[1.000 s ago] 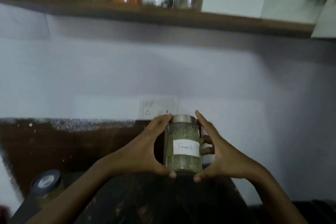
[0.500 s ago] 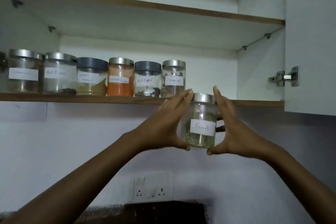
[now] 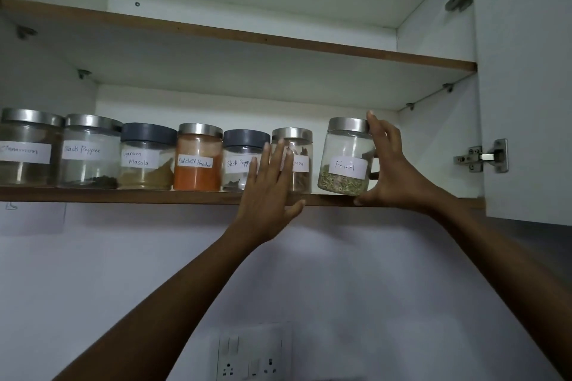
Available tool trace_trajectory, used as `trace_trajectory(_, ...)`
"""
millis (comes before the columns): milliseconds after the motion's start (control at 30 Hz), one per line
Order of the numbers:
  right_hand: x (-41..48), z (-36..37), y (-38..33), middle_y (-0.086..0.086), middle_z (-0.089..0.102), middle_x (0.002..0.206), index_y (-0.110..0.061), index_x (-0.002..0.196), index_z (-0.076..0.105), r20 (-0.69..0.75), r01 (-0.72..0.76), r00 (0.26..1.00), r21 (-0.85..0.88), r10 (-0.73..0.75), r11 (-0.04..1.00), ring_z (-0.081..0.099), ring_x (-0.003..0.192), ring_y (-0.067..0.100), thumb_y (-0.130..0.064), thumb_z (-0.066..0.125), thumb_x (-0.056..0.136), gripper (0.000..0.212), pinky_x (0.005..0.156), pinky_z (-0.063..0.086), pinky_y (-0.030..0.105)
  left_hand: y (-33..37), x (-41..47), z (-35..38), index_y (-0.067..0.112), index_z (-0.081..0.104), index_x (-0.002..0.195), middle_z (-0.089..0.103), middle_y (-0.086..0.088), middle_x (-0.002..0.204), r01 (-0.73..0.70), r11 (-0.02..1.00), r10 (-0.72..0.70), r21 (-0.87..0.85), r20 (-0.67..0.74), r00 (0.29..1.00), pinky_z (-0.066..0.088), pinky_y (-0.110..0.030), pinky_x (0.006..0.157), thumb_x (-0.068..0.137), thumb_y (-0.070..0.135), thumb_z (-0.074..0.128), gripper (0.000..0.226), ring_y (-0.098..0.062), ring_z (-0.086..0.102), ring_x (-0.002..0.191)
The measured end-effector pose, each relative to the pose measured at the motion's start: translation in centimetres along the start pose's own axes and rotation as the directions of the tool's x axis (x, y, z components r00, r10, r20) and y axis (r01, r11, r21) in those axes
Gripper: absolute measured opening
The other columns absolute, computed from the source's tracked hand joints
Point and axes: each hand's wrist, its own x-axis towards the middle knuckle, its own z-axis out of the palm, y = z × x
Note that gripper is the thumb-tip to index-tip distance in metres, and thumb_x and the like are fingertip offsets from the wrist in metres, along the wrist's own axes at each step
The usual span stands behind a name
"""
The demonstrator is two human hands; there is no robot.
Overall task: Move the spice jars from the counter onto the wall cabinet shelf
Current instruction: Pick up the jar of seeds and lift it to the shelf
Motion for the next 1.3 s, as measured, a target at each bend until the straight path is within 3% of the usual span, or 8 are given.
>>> trace_trajectory(200, 2.1, 0.3, 1.3, -0.014, 0.006, 0.141, -0.033, 0.145, 0.001, 0.094, -0.017, 0.995, -0.038, 0.021, 0.999, 0.051, 0.100, 0.026, -0.001, 0.086, 0.048, 0.133, 0.073, 0.057, 0.038, -0.6, -0.3, 1.9, 0.009, -0.001, 0.149, -0.005, -0.014, 0.156, -0.024, 0.989, 0.031, 0.143, -0.050, 0.998, 0.007, -0.049, 0.115, 0.081, 0.065, 0.030, 0.093, -0.029, -0.004, 0.145)
trace_trajectory(367, 2.8, 0.9, 3.4, -0.022, 0.005, 0.134, -0.033, 0.144, 0.000, 0.178, -0.136, 0.977, 0.108, 0.115, 0.985, 0.032, 0.122, 0.015, 0.010, 0.079, 0.055, 0.127, 0.068, 0.046, 0.010, -0.9, -0.2, 2.4, 0.009, -0.002, 0.148, -0.004, -0.015, 0.157, -0.031, 0.984, 0.040, 0.178, -0.047, 0.998, 0.008, -0.051, 0.115, 0.077, 0.067, 0.032, 0.098, -0.029, -0.004, 0.145)
trace_trajectory(533, 4.1, 2.9, 3.2, -0.005, 0.019, 0.142, -0.033, 0.142, 0.011, 0.136, -0.240, 0.969, 0.330, 0.206, 0.913, 0.049, 0.111, 0.024, 0.002, 0.078, 0.067, 0.106, 0.063, 0.052, 0.012, -0.9, -0.1, 2.6, 0.008, -0.002, 0.148, -0.005, -0.016, 0.157, -0.044, 0.976, 0.052, 0.212, -0.030, 0.998, 0.007, -0.052, 0.116, 0.076, 0.067, 0.035, 0.101, -0.030, -0.006, 0.145)
trace_trajectory(767, 4.0, 4.9, 3.2, -0.005, 0.005, 0.153, -0.033, 0.145, 0.002, 0.058, -0.225, 0.974, 0.341, 0.218, 0.913, 0.029, 0.135, 0.030, -0.003, 0.075, 0.070, 0.110, 0.102, 0.042, 0.045, -0.8, -0.1, 2.2, 0.007, -0.008, 0.147, -0.012, -0.016, 0.156, -0.055, 0.960, 0.047, 0.273, 0.038, 0.998, 0.000, -0.052, 0.116, 0.079, 0.067, 0.041, 0.104, -0.030, -0.011, 0.144)
trace_trajectory(900, 1.5, 5.1, 2.3, -0.001, -0.021, 0.154, -0.028, 0.146, -0.014, 0.056, -0.259, 0.966, 0.239, 0.253, 0.936, -0.001, 0.143, 0.016, -0.014, 0.076, 0.074, 0.116, 0.112, 0.025, 0.034, -0.8, -0.4, 1.6, 0.006, -0.009, 0.147, -0.013, -0.016, 0.155, -0.072, 0.974, 0.054, 0.214, 0.086, 0.995, -0.004, -0.050, 0.116, 0.082, 0.061, 0.046, 0.102, -0.030, -0.014, 0.144)
trace_trajectory(1000, -1.2, 4.5, 1.4, 0.001, -0.009, 0.154, -0.027, 0.148, -0.004, -0.037, -0.227, 0.969, 0.252, 0.243, 0.941, 0.017, 0.140, 0.023, -0.014, 0.075, 0.075, 0.108, 0.111, 0.029, 0.038, -0.1, -1.7, 1.2, 0.004, 0.002, 0.148, -0.004, -0.017, 0.157, -0.110, 0.985, 0.104, 0.137, 0.049, 0.993, 0.001, -0.047, 0.117, 0.083, 0.051, 0.045, 0.091, -0.030, -0.006, 0.145)
trace_trajectory(1167, -7.1, 3.6, 0.5, -0.002, 0.021, 0.144, -0.027, 0.143, 0.024, -0.029, -0.161, 0.985, 0.234, 0.173, 0.959, 0.039, 0.120, 0.011, -0.011, 0.072, 0.078, 0.082, 0.092, 0.037, 0.013, 4.0, -4.6, 1.7, 0.009, 0.035, 0.142, 0.032, -0.013, 0.150, -0.273, 0.962, 0.272, 0.006, -0.078, 0.959, 0.012, -0.045, 0.116, 0.086, 0.032, 0.040, 0.060, -0.030, 0.018, 0.142)
trace_trajectory(1300, -12.9, 3.3, 1.8, -0.009, 0.051, 0.122, -0.030, 0.118, 0.054, 0.069, -0.246, 0.969, 0.270, 0.236, 0.931, 0.054, 0.104, 0.005, -0.015, 0.068, 0.082, 0.041, 0.088, 0.044, 0.018, 8.7, -7.4, 3.5, 0.016, 0.068, 0.103, 0.069, 0.001, 0.099, -0.278, 0.931, 0.255, -0.238, -0.125, 0.959, 0.046, -0.031, 0.084, 0.084, 0.023, 0.043, 0.032, -0.019, 0.063, 0.097)
